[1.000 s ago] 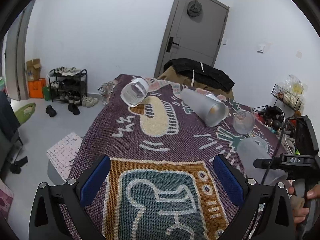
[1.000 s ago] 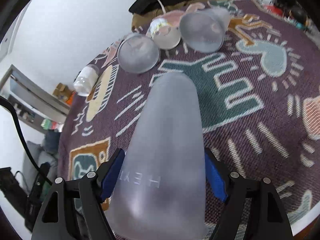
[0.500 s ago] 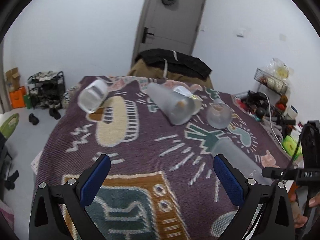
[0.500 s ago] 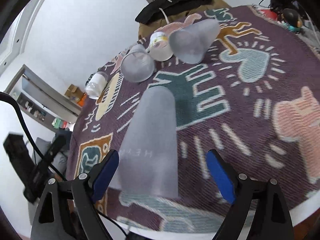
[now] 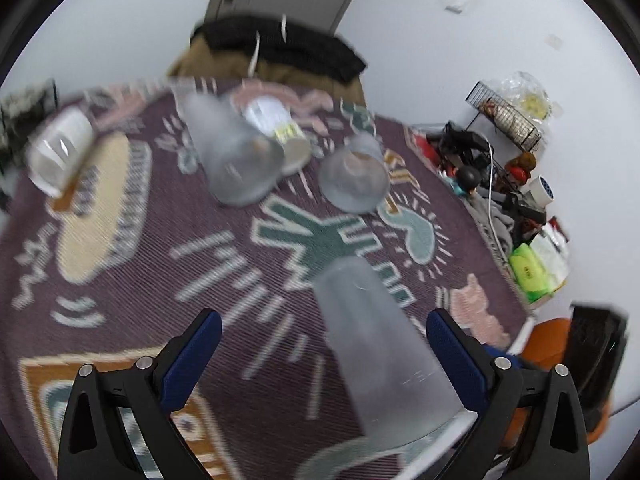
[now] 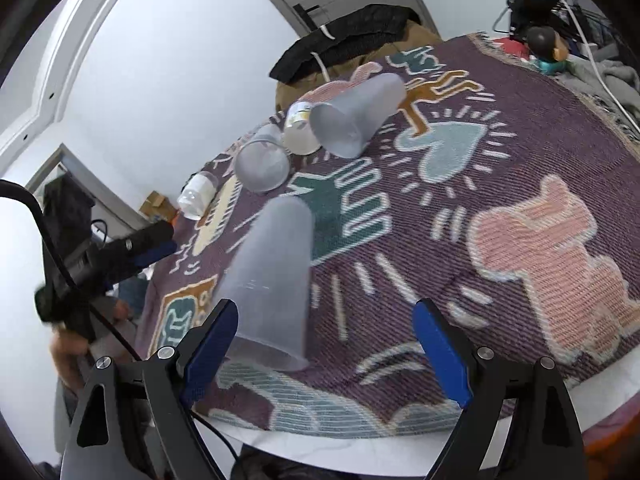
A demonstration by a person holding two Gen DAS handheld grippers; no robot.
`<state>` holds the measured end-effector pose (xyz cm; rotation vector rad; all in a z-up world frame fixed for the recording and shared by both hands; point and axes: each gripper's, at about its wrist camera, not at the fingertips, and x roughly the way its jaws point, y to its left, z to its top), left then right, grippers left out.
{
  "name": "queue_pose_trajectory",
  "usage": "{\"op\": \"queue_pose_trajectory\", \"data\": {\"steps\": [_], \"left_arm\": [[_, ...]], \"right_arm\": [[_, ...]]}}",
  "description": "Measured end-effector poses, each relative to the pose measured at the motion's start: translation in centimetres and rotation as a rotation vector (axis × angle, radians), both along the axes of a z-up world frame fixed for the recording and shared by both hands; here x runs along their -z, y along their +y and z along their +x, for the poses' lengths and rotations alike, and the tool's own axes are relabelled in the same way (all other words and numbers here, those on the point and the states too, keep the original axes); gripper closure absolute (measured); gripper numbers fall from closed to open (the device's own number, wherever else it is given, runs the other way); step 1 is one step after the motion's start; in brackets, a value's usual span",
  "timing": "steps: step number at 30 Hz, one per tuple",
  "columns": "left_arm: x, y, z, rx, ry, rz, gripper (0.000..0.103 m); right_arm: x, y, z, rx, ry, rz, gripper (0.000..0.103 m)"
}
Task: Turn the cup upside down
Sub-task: 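Bring the left gripper toward the frosted cup held by the right gripper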
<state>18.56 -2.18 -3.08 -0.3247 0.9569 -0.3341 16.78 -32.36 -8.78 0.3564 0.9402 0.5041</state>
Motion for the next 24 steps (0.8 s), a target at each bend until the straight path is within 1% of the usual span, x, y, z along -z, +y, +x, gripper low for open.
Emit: {"op": "queue_pose_trajectory", "data": {"steps": [1, 2, 4, 7, 11, 15, 17, 18, 19, 21, 24], "left_arm": [[0.2, -0.3, 0.6, 0.004, 0.038, -0.011, 0.008], [0.5, -0.6, 1.2, 0.008, 0.073, -0.016, 0.008], [0.6, -1.5, 2.1, 0.022, 0.117, -0.019, 0.010], [0.5, -3.0, 3.1, 0.058, 0.157, -0.003, 0.010], [0.6, -4.8, 4.4, 0.099, 0.211, 0.030, 0.010], [1.5, -6.5, 6.1, 0.110, 0.274, 0.076, 0.010], [2.4, -7.2, 7.1, 0.111, 0.318, 0.104, 0.010], [2.7, -7.4, 7.4, 0.108, 0.335, 0.122, 0.012], [3.1, -7.8, 7.8, 0.103, 0.350, 0.155, 0.016], [3.7, -8.4, 8.5, 0.091, 0.358, 0.221, 0.018], [4.6, -8.6, 9.3, 0.091, 0.386, 0.253, 0.018]], "right_arm": [[0.4, -0.4, -0.1, 0.008, 0.004, 0.002, 0.013], [0.7, -0.8, -0.2, 0.016, 0.009, 0.005, 0.013], [1.4, -1.5, -0.4, 0.035, 0.020, 0.017, 0.013], [2.0, -2.6, -0.6, 0.060, 0.004, 0.016, 0.013], [2.1, -3.7, -0.5, 0.106, -0.031, -0.024, 0.013], [1.9, -4.3, -0.3, 0.130, -0.077, -0.061, 0.013], [1.8, -4.4, -0.3, 0.138, -0.100, -0.074, 0.013], [1.7, -4.6, -0.4, 0.141, -0.108, -0.078, 0.013], [1.6, -4.6, -0.4, 0.147, -0.120, -0.083, 0.013], [1.4, -4.9, -0.7, 0.150, -0.133, -0.083, 0.013], [1.3, -5.3, -0.7, 0.156, -0.143, -0.071, 0.013]]}}
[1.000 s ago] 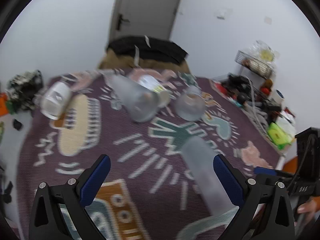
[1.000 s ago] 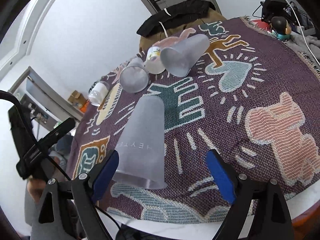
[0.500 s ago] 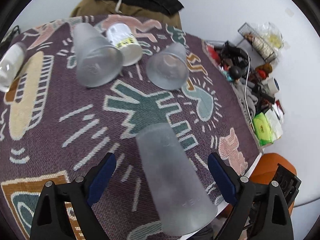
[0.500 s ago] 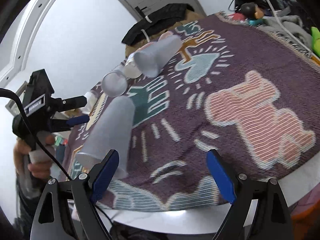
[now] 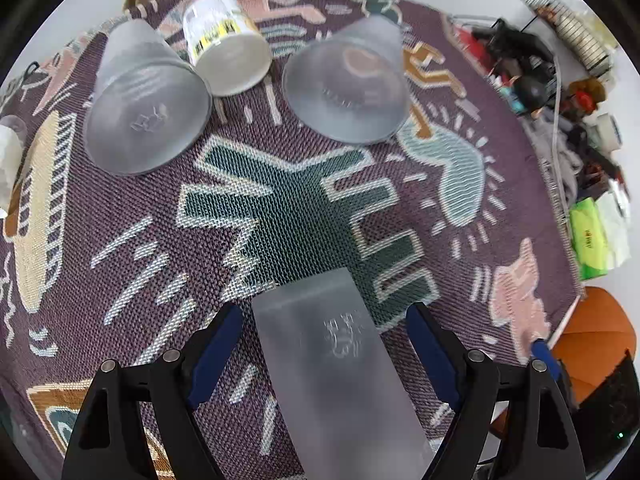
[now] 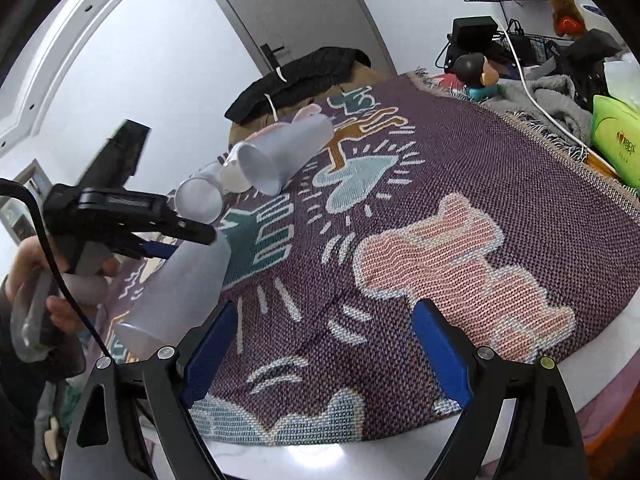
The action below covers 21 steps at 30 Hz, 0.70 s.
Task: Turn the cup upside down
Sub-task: 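Bring the left gripper toward the frosted cup held by the right gripper, then close the left gripper on the frosted cup while the right gripper releases it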
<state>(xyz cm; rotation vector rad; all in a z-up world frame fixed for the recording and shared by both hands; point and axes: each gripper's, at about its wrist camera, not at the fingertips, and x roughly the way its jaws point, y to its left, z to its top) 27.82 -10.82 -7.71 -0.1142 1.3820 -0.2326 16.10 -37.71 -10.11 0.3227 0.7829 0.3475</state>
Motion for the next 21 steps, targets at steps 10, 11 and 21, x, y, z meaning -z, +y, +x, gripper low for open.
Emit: {"op": "queue_pose_trajectory", "data": {"steps": [10, 11, 21], "left_arm": [[2.3, -0.4, 2.0, -0.005, 0.097, 0.033, 0.037], [2.6, -0.8, 2.0, 0.000, 0.106, 0.037, 0.037], [-3.0, -0.7, 0.2, 0.037, -0.061, -0.002, 0.042]], "right_arm": [[0.9, -1.4, 0.7, 0.043, 0.031, 0.026, 0.013], [1.1, -1.4, 0.8, 0.044, 0.039, 0.028, 0.013], [0.9, -1.4, 0.8, 0.035, 0.018, 0.015, 0.013]]}}
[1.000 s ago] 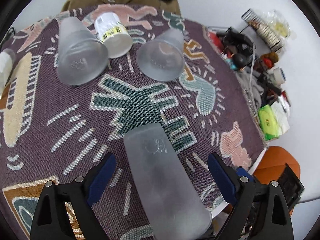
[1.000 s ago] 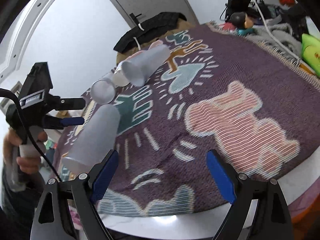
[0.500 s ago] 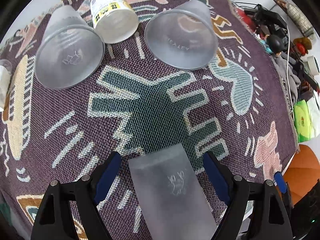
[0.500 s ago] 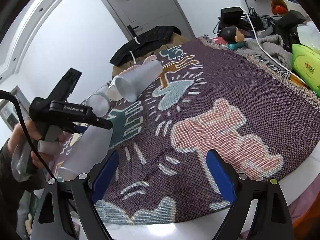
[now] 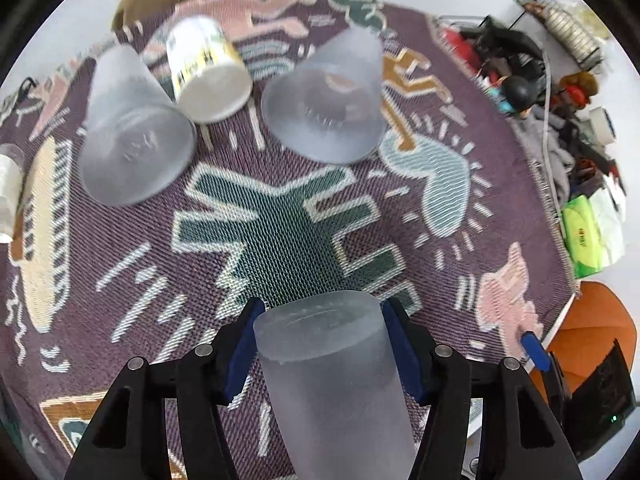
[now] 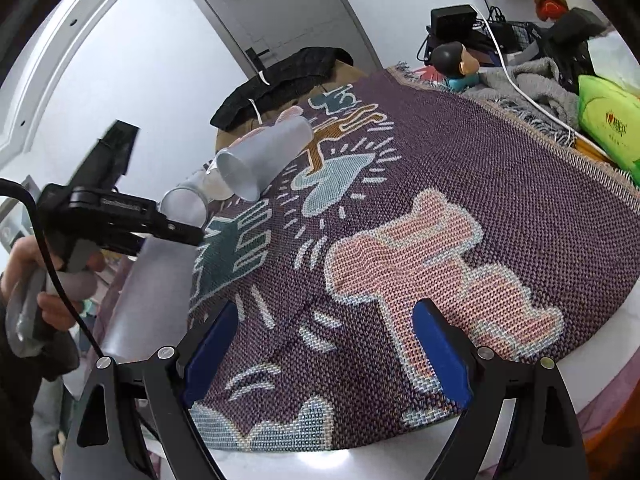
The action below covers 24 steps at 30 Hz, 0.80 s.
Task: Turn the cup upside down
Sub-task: 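Close the left gripper on the frosted cup while the right gripper releases it, then lower the frosted cup rim-down onto the blanket with the left gripper and open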
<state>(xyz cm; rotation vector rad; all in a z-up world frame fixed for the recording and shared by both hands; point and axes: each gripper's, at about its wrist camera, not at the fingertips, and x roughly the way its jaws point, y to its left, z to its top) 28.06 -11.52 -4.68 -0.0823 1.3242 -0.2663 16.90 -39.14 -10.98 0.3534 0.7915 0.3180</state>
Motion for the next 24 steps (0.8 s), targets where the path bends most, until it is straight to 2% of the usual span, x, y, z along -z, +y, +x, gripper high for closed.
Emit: {"op": "queue_pose_trajectory", "data": {"steps": [2, 6, 12, 19, 24], "left_arm": [[-1.2, 0.1, -0.8, 0.013, -0.057, -0.003, 0.042], [-4.6, 0.7, -2.3, 0.035, -0.224, 0.024, 0.043], [-7.3, 0.0, -3.5, 0.041, -0.389, 0.057, 0.045], [-9.0, 0.0, -5.5, 0.049, -0.535, 0.125, 0.045], [-9.5, -0.1, -6.6, 0.063, -0.578, 0.147, 0.045]], "right_arm": [[-0.2, -0.1, 0.0, 0.005, -0.008, -0.003, 0.013], [-0.3, -0.5, 0.0, 0.021, -0.011, -0.002, 0.013], [-0.3, -0.3, -0.2, 0.014, -0.021, -0.021, 0.013], [-0.1, 0.4, -0.2, 0.007, -0.018, -0.039, 0.013], [0.2, 0.3, -0.1, 0.009, -0.012, -0.043, 0.013]]}}
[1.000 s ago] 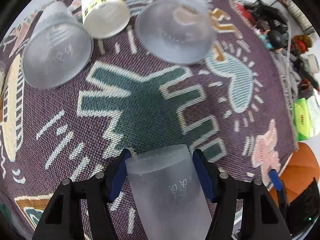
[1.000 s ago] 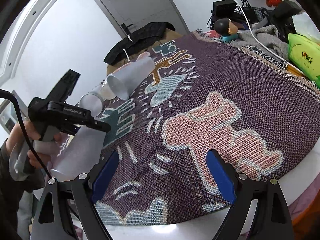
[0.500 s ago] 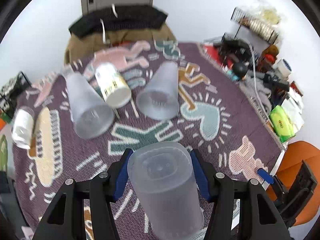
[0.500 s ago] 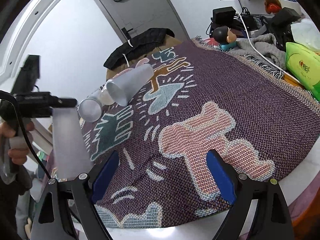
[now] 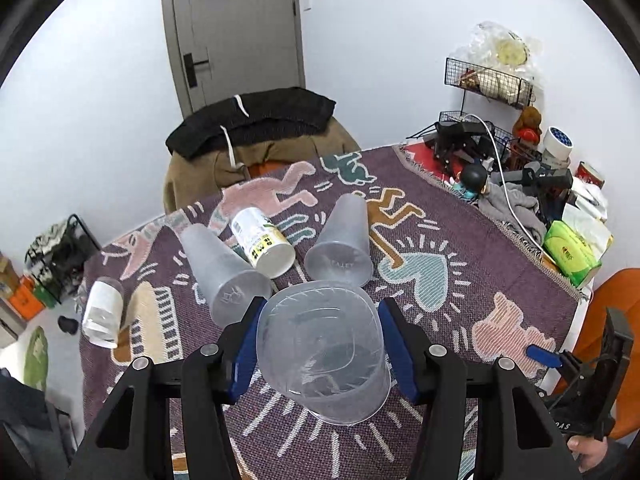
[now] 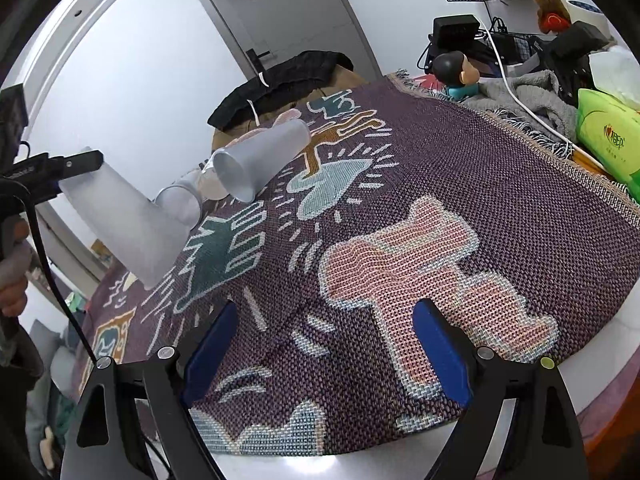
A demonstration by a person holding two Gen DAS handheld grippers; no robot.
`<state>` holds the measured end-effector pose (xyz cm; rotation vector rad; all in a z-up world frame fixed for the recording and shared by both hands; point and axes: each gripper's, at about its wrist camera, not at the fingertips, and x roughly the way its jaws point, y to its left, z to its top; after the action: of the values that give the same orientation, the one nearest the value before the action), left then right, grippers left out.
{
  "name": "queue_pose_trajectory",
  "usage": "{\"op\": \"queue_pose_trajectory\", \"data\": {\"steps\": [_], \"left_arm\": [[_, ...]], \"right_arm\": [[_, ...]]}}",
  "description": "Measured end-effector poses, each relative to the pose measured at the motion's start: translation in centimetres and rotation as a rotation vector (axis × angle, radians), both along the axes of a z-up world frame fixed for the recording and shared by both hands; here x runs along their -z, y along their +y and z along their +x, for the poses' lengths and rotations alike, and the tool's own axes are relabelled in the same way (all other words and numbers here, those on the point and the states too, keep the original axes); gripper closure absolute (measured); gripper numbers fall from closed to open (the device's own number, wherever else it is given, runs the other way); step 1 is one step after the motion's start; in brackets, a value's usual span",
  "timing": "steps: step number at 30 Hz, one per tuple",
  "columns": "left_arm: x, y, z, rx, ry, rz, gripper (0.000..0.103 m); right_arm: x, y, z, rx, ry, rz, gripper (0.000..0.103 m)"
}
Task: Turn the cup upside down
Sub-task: 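Lower the frosted cup rim-down onto the blanket with the left gripper and open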
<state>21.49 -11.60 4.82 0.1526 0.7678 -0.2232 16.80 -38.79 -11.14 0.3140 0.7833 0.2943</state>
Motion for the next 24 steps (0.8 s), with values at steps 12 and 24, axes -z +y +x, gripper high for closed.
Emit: {"op": "queue_pose_trajectory", "data": {"steps": [12, 24], "left_arm": [[3.7, -0.7, -1.7, 0.010, 0.009, 0.064, 0.045], [3.6, 0.1, -2.9, -0.005, -0.059, 0.063, 0.018]], "right_arm": [[0.4, 0.1, 0.1, -0.001, 0.009, -0.009, 0.013], [0.3, 0.1, 0.1, -0.002, 0.009, -0.013, 0.013]]}}
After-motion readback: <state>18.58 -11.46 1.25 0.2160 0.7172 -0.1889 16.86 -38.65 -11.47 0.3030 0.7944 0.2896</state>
